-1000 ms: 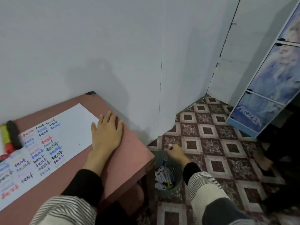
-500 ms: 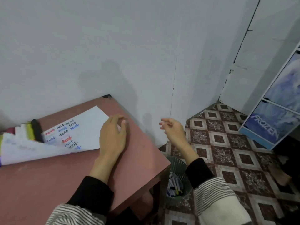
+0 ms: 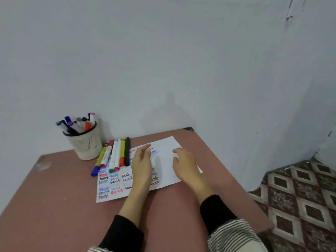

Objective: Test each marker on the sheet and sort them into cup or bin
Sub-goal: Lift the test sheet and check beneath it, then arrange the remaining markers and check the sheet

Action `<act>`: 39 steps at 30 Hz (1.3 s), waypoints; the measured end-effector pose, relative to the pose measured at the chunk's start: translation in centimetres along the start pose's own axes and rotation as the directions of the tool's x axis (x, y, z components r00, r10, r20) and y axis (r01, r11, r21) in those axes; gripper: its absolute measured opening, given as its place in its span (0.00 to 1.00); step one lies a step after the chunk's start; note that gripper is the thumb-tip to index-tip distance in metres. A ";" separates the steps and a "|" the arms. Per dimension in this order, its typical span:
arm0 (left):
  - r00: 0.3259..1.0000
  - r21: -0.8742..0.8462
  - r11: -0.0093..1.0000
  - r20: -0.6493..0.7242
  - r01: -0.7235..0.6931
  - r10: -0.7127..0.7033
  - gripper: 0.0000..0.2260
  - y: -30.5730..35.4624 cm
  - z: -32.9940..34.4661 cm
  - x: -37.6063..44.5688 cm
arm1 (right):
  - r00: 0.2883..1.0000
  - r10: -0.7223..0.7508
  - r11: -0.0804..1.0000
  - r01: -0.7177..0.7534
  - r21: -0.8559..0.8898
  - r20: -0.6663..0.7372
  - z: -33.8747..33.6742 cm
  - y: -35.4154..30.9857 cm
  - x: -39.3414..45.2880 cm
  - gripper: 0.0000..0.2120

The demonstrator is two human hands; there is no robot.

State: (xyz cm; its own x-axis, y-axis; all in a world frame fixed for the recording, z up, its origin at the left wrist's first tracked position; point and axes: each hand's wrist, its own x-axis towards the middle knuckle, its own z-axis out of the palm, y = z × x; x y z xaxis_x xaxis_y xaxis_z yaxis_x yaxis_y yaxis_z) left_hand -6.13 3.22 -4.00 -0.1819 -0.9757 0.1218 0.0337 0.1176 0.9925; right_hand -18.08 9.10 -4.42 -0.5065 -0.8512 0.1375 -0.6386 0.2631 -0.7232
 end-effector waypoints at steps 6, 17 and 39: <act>0.944 0.395 0.878 -0.072 -0.269 0.322 0.11 -0.8 -5.4 1.9 | 0.994 -0.067 0.936 0.091 -0.339 0.081 4.1 -1.8 1.3 0.23; 0.960 0.904 0.328 0.278 -0.274 0.035 0.24 -2.5 -9.0 4.6 | 0.986 0.007 0.856 0.081 -0.511 0.168 5.0 -0.6 2.3 0.34; 0.958 0.921 0.299 0.190 -0.251 0.217 0.17 -2.1 -7.9 3.3 | 0.995 0.029 0.870 0.023 -0.493 0.096 3.6 0.6 4.5 0.29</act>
State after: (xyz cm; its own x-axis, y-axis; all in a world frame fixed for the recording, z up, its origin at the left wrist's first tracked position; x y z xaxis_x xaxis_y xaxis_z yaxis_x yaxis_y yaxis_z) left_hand 0.92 -1.65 -5.82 -0.3539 -0.8737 0.3339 -0.8493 0.4497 0.2764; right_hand -18.66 3.77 -6.72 -0.4664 -0.8831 0.0509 -0.8526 0.4335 -0.2920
